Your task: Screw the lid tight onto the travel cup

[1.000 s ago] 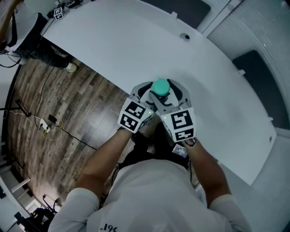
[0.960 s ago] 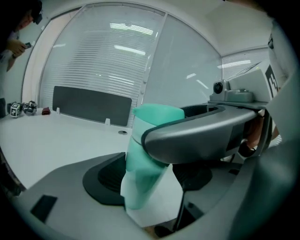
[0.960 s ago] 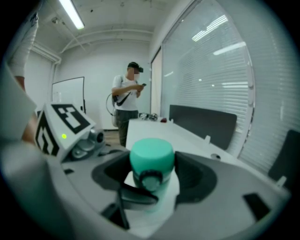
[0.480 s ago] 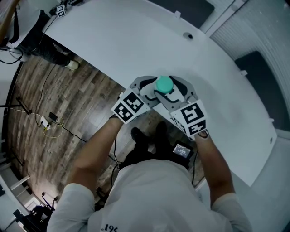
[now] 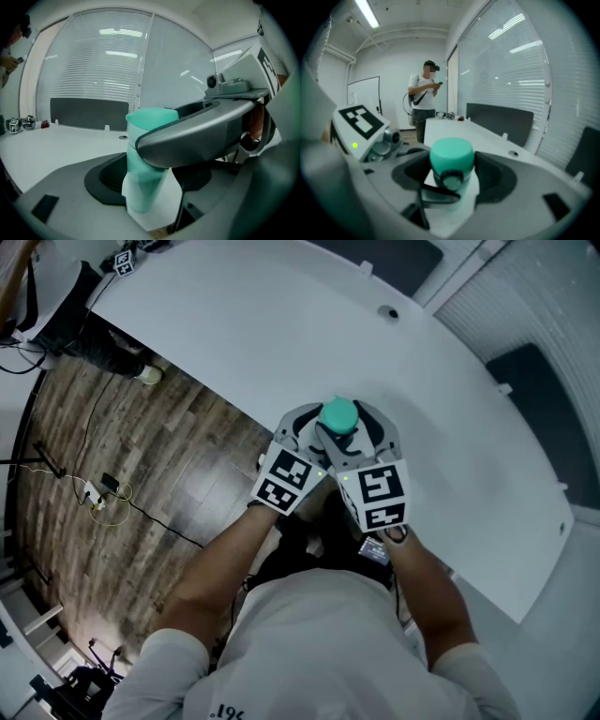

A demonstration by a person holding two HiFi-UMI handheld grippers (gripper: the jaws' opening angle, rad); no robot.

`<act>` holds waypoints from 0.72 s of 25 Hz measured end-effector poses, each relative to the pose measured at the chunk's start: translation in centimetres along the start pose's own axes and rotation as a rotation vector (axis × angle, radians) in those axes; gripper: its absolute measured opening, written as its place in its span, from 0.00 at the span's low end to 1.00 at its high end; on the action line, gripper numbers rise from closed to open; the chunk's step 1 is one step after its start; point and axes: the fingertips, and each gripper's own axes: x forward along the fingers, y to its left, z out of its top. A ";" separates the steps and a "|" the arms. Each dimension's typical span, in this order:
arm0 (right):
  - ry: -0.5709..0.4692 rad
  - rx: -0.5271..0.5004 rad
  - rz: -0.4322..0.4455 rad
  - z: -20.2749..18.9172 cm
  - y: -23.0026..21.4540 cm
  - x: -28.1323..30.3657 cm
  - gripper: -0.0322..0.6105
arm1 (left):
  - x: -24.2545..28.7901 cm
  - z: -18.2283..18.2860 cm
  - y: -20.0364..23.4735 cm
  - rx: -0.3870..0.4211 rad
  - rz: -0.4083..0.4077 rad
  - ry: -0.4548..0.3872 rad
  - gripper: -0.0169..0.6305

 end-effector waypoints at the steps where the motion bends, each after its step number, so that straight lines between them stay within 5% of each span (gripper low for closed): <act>1: -0.001 0.002 0.004 0.1 0.1 0.0 0.53 | -0.1 0.0 0.0 -0.001 0.012 0.002 0.52; 8: 0.010 -0.082 0.181 0.1 1.0 0.2 0.53 | -0.4 0.2 -0.2 0.138 -0.154 0.043 0.52; 11: 0.014 -0.091 0.223 0.1 1.0 0.2 0.53 | -0.4 0.1 -0.2 0.118 -0.198 0.051 0.52; 18: 0.002 -0.055 0.104 0.2 0.7 0.3 0.53 | -0.3 0.2 0.2 0.036 -0.078 -0.002 0.52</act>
